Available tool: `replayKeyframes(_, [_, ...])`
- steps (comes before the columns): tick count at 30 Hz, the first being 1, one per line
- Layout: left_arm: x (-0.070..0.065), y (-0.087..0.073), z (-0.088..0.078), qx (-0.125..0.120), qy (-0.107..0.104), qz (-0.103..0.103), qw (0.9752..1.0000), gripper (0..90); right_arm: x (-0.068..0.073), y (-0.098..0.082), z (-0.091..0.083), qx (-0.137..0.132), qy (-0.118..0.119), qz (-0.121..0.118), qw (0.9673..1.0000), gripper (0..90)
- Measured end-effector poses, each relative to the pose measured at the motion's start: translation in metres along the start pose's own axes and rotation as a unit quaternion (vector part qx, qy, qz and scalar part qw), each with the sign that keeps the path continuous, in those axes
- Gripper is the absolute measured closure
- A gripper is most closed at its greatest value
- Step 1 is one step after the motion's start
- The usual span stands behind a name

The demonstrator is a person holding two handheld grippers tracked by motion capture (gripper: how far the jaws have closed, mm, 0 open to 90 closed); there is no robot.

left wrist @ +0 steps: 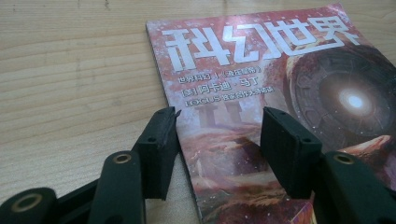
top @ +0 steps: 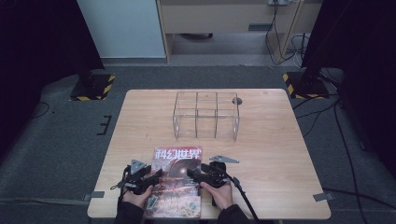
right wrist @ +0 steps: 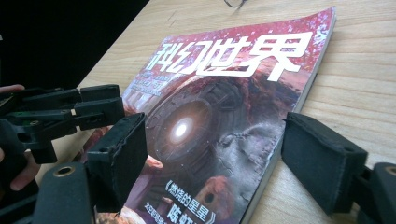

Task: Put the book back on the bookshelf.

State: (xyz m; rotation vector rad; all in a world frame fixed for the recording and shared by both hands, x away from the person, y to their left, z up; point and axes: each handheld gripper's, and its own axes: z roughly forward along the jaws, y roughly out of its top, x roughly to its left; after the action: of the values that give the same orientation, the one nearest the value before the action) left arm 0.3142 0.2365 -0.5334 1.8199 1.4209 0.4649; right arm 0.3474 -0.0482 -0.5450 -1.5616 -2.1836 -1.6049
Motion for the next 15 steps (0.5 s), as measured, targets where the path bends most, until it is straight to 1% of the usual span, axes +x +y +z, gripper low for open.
replayKeyframes(2, [0.0,0.0,-0.001,0.001,-0.001,-0.005,1.0,45.5,0.0,0.0,0.0,0.0,0.001,0.002,1.0,22.2])
replayKeyframes(4, [0.0,0.0,-0.001,0.0,-0.004,-0.011,0.9999,45.2,0.0,0.0,0.0,-0.001,0.004,0.015,0.9999,21.6])
replayKeyframes(6, [0.0,0.0,0.0,-0.002,-0.006,-0.009,0.9999,45.2,-0.001,0.001,-0.001,-0.007,0.009,0.027,0.9996,21.8])
replayKeyframes(8, [0.0,0.0,0.0,0.0,0.0,-0.007,1.0,45.2,-0.001,0.002,-0.004,-0.016,0.015,0.03,0.9993,22.3])
replayKeyframes(9, [0.0,0.0,0.0,0.0,-0.001,-0.006,1.0,45.1,0.0,0.002,-0.005,-0.02,0.021,0.036,0.9989,22.6])
replayKeyframes(11, [0.0,0.0,0.0,-0.001,-0.001,-0.005,1.0,45.0,0.0,0.004,-0.008,-0.038,0.036,0.042,0.9978,25.0])
replayKeyframes(14, [0.0,0.0,0.0,-0.002,0.0,-0.002,1.0,44.9,0.004,0.007,-0.012,-0.064,0.067,0.059,0.994,26.6])
replayKeyframes(15, [0.001,0.0,0.001,-0.007,0.0,0.004,1.0,44.9,0.006,0.007,-0.012,-0.07,0.076,0.058,0.993,26.8])
